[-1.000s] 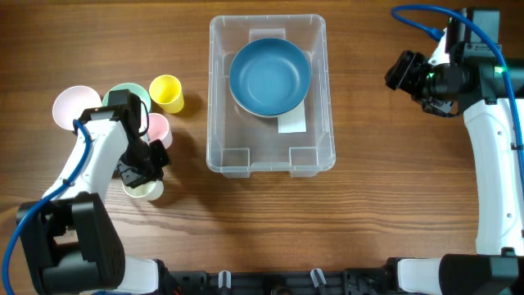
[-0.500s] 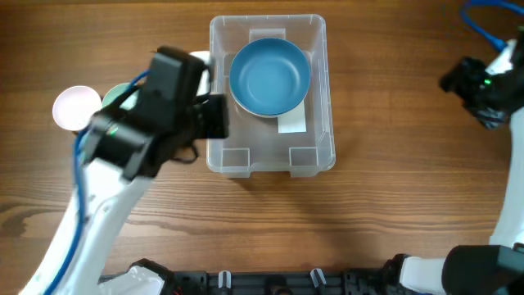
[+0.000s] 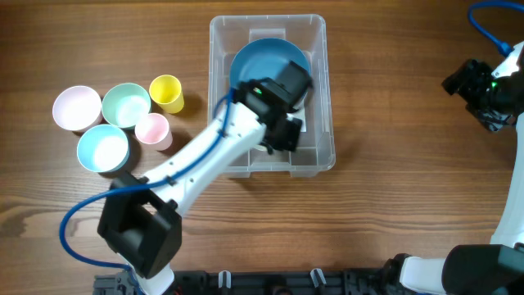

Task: Pack container
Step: 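Place the pale green cup in the container's right front corner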

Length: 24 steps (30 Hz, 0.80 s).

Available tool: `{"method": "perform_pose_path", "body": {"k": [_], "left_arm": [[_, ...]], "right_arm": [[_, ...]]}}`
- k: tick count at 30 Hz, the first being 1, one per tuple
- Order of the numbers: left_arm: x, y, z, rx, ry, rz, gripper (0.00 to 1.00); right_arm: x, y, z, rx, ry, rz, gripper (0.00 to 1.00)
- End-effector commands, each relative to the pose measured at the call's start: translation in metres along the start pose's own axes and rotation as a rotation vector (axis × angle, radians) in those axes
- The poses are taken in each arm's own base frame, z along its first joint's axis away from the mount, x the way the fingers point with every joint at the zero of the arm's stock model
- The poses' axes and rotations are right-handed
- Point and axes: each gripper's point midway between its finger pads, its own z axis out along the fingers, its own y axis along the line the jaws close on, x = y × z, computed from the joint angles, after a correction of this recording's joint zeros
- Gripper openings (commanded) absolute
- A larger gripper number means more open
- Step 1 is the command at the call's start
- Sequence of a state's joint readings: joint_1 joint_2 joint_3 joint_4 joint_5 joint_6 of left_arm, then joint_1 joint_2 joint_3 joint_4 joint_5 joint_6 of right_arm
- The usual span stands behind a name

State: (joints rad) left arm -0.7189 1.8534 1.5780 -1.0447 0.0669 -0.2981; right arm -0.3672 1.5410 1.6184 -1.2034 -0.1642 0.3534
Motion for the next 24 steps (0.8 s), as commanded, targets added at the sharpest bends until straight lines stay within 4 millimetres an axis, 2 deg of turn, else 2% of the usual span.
{"method": "perform_pose_path", "body": {"k": [1, 6, 10, 11, 12, 16, 18, 19, 21, 22, 23, 24], "left_arm": [[0.003, -0.036, 0.012, 0.086, 0.019, 0.162, 0.04], [-0.008, -0.051, 0.037, 0.135, -0.006, 0.309, 0.04], [-0.005, -0.047, 0.063, 0.116, 0.034, 0.329, 0.04], [-0.004, -0.046, 0.067, 0.113, 0.042, 0.328, 0.07], [-0.004, -0.046, 0.067, 0.113, 0.043, 0.328, 0.11], [-0.005, -0.046, 0.066, 0.113, 0.039, 0.329, 0.51], [-0.015, -0.052, 0.052, 0.125, -0.003, 0.333, 0.60], [-0.021, -0.055, 0.043, 0.132, -0.030, 0.336, 0.60], [-0.044, -0.058, 0.002, 0.110, -0.141, 0.343, 0.62], [-0.054, -0.053, -0.024, 0.069, -0.202, 0.338, 0.66], [-0.059, -0.046, -0.042, 0.034, -0.236, 0.331, 0.66], [-0.064, -0.029, -0.068, -0.043, -0.284, 0.309, 0.67]], "right_arm": [[0.005, 0.002, 0.006, -0.009, 0.031, -0.012, 0.79], [0.007, 0.001, 0.006, -0.007, 0.037, -0.012, 0.79], [0.007, 0.001, 0.006, -0.007, 0.037, -0.012, 0.79], [0.007, 0.001, 0.006, -0.007, 0.037, -0.012, 0.79], [0.006, 0.001, 0.006, -0.007, 0.036, -0.012, 0.79], [0.007, 0.001, 0.006, -0.007, 0.037, -0.012, 0.79], [0.007, 0.001, 0.006, -0.007, 0.037, -0.012, 0.79], [0.007, 0.001, 0.006, -0.007, 0.037, -0.012, 0.79], [0.007, 0.001, 0.006, -0.007, 0.037, -0.012, 0.79], [0.007, 0.001, 0.006, -0.007, 0.037, -0.012, 0.79], [0.006, 0.001, 0.006, -0.007, 0.036, -0.012, 0.79], [0.006, 0.001, 0.006, -0.007, 0.036, -0.013, 0.79]]}}
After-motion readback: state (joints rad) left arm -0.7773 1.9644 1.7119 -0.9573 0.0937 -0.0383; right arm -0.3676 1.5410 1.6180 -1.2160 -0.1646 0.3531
